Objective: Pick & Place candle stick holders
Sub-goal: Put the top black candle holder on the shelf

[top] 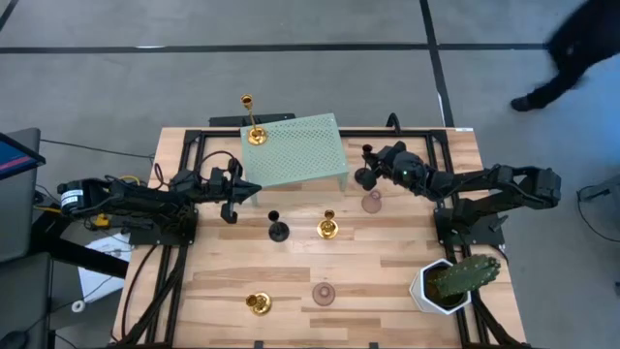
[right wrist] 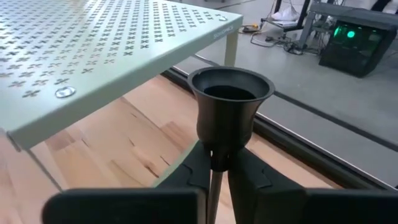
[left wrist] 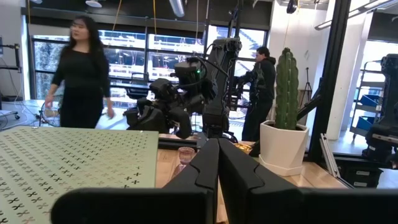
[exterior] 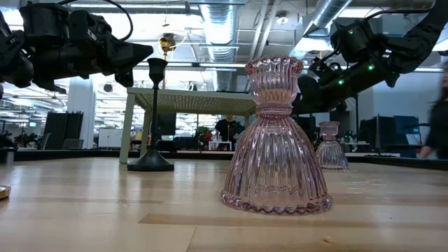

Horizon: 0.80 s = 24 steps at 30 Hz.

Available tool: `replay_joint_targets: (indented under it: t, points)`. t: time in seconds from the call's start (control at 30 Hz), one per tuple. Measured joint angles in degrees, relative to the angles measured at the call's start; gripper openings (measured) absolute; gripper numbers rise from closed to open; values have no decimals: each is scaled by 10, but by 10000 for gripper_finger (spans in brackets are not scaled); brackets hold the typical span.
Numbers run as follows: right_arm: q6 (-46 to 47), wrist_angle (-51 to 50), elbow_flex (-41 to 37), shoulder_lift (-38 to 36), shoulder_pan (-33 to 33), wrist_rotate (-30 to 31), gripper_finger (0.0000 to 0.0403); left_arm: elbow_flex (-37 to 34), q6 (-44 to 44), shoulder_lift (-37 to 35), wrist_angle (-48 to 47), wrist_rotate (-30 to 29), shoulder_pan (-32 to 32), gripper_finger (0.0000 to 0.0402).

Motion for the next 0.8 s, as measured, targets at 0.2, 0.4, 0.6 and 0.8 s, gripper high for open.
replay_joint_targets:
  t: [0.2, 0.4, 0.6, 0.8]
  points:
    - [-9, 0, 0, -9, 1, 0, 18, 0, 0, 0, 0, 0, 0, 10]
    - [-18, -5, 0, -56, 1, 0, 18, 0, 0, 0, 0, 0, 0, 10]
    - [-19, -93, 26, -135, 1, -3, 18, 0, 0, 0, 0, 0, 0, 10]
    - [-41, -264, 134, -173, 17, -2, 18, 0, -11, 0, 0, 0, 0, 10]
